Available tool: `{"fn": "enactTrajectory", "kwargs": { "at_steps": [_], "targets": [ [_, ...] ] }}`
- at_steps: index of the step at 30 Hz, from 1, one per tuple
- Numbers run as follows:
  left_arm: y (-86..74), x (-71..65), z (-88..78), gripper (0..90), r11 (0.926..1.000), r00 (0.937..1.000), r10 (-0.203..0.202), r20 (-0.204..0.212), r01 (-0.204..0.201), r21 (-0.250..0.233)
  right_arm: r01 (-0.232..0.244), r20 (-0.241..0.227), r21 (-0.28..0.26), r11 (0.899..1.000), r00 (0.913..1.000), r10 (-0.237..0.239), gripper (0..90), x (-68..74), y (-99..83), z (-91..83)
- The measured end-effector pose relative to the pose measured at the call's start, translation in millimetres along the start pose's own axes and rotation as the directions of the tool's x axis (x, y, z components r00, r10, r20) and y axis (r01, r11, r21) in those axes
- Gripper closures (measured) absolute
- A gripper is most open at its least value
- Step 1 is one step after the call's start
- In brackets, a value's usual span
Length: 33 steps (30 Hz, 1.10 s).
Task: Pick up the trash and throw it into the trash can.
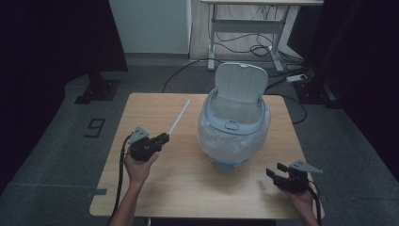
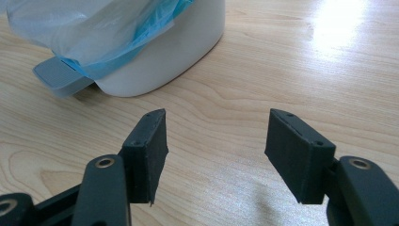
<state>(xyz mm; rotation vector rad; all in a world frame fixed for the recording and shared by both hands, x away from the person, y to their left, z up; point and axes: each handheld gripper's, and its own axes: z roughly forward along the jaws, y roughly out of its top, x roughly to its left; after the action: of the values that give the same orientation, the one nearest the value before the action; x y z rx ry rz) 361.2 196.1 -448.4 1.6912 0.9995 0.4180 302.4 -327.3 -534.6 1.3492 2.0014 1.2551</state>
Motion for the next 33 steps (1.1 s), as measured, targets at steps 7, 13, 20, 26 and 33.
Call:
{"fn": "enactTrajectory", "kwargs": {
  "at_steps": [7,13,20,26,33],
  "targets": [
    [6.0,-5.5,-6.8,80.0,0.9996,0.9998,0.007,0.02,-0.007,-0.028,0.0,-0.002,0.006,1.0,1.0,0.0,38.5,0.7,-0.5,1.7],
    [10.0,-9.6,-11.0,80.0,0.999,0.9994,0.011,0.033,-0.01,-0.044,0.005,0.001,0.012,1.0,1.0,-0.005,38.6,0.7,-0.9,2.3],
    [14.2,-14.8,-14.2,80.0,0.9979,0.9987,0.022,0.046,-0.02,-0.062,-0.002,0.004,0.016,1.0,1.0,0.002,38.8,-1.2,-1.8,2.8],
    [17.7,-17.8,-18.8,80.0,0.9965,0.998,0.028,0.056,-0.024,-0.08,-0.001,0.003,0.021,1.0,1.0,0.001,38.8,-0.6,-2.3,4.1],
    [23.0,-22.4,-24.0,80.0,0.9934,0.9975,0.047,0.053,-0.041,-0.107,-0.002,0.003,0.027,1.0,1.0,0.002,39.1,-0.3,-2.7,5.2]
  ]
}}
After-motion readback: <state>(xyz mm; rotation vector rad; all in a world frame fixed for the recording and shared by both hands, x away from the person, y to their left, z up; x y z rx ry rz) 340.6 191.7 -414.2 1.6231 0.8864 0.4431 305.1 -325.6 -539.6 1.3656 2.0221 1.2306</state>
